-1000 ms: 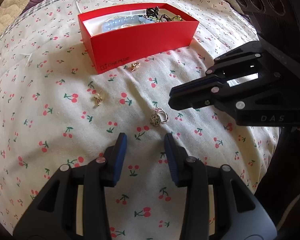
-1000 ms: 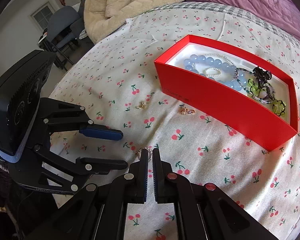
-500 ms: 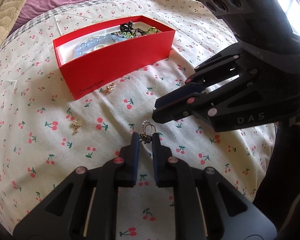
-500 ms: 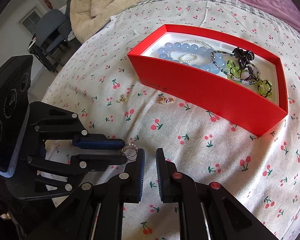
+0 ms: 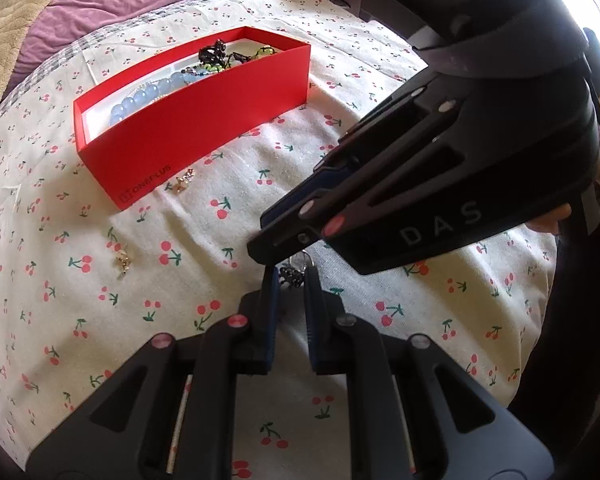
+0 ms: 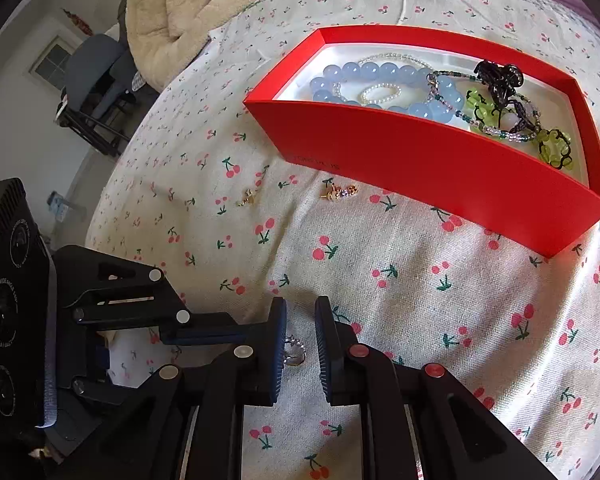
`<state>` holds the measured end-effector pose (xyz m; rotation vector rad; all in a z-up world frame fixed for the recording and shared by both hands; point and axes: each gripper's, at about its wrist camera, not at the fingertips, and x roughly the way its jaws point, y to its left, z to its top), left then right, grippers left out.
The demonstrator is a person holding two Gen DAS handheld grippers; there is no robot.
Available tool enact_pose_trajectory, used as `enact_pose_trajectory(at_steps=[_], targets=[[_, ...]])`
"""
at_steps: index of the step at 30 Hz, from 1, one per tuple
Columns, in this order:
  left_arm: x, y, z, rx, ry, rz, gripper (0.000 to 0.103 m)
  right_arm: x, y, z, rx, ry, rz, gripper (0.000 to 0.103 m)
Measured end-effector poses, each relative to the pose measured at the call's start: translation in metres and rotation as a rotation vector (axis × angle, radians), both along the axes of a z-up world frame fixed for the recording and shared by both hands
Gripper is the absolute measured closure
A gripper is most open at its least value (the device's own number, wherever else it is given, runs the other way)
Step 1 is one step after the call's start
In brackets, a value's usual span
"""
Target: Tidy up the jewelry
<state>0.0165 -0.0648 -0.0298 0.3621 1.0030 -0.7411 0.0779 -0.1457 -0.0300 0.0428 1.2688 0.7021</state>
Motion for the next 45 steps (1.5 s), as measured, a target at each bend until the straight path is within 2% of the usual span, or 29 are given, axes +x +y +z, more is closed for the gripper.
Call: enact_pose_trajectory(at_steps=[1, 2, 8, 13, 16, 17, 18, 20, 24, 27, 28, 29, 32, 35, 39, 42, 44, 45], targets=[[0.0, 0.0, -0.001, 0.007, -0.004, 0.001, 0.089, 0.0, -0.001, 0.0, -0.002, 0.003, 0.005, 0.088], [0.0, 0.001, -0.001, 0.011, -0.004, 0.001, 0.098, -0.001, -0.002, 0.0, -0.012, 0.011, 0.011, 0.088], [0.004, 0.012, -0.002, 0.017, 0.015, 0.024, 0.098, -0.007, -0.017, -0.001, -0.05, 0.026, 0.013, 0.088], [0.005, 0.018, 0.0, 0.001, 0.042, 0.034, 0.098, -0.013, -0.028, 0.001, -0.073, 0.004, 0.013, 0.088], [0.007, 0.024, 0.003, -0.023, 0.089, 0.049, 0.087, -0.014, -0.031, 0.003, -0.066, -0.004, -0.004, 0.087], [0.006, 0.029, 0.006, -0.051, 0.112, 0.054, 0.078, -0.013, -0.032, 0.004, -0.064, -0.007, -0.01, 0.087], [0.007, 0.031, 0.008, -0.081, 0.134, 0.058, 0.074, -0.013, -0.033, 0.005, -0.061, -0.011, -0.015, 0.086], [0.007, 0.032, 0.009, -0.126, 0.171, 0.063, 0.074, -0.012, -0.036, 0.007, -0.052, -0.016, -0.027, 0.084], [0.011, 0.027, 0.005, -0.186, 0.247, 0.096, 0.074, -0.011, -0.041, 0.009, -0.041, -0.019, -0.04, 0.074], [0.016, 0.023, -0.001, -0.201, 0.284, 0.145, 0.074, -0.012, -0.045, 0.011, -0.03, -0.027, -0.051, 0.048], [0.017, 0.021, -0.001, -0.201, 0.286, 0.158, 0.074, -0.012, -0.045, 0.012, -0.024, -0.033, -0.053, 0.047], [0.018, 0.02, -0.001, -0.199, 0.285, 0.167, 0.075, -0.013, -0.045, 0.013, -0.022, -0.036, -0.053, 0.047], [0.019, 0.016, -0.003, -0.165, 0.264, 0.19, 0.096, -0.012, -0.045, 0.015, -0.025, -0.046, -0.06, 0.047], [0.023, 0.018, -0.007, -0.166, 0.28, 0.224, 0.101, -0.011, -0.049, 0.015, -0.024, -0.048, -0.063, 0.047], [0.024, 0.021, -0.006, -0.145, 0.258, 0.229, 0.103, -0.012, -0.047, 0.016, -0.024, -0.051, -0.059, 0.047], [0.023, 0.022, -0.004, -0.156, 0.285, 0.197, 0.103, -0.012, -0.044, 0.016, -0.024, -0.052, -0.055, 0.047], [0.019, 0.021, -0.001, -0.17, 0.277, 0.193, 0.102, -0.012, -0.043, 0.016, -0.03, -0.06, -0.062, 0.047], [0.018, 0.02, 0.0, -0.18, 0.278, 0.193, 0.097, -0.011, -0.043, 0.015, -0.029, -0.059, -0.065, 0.047]])
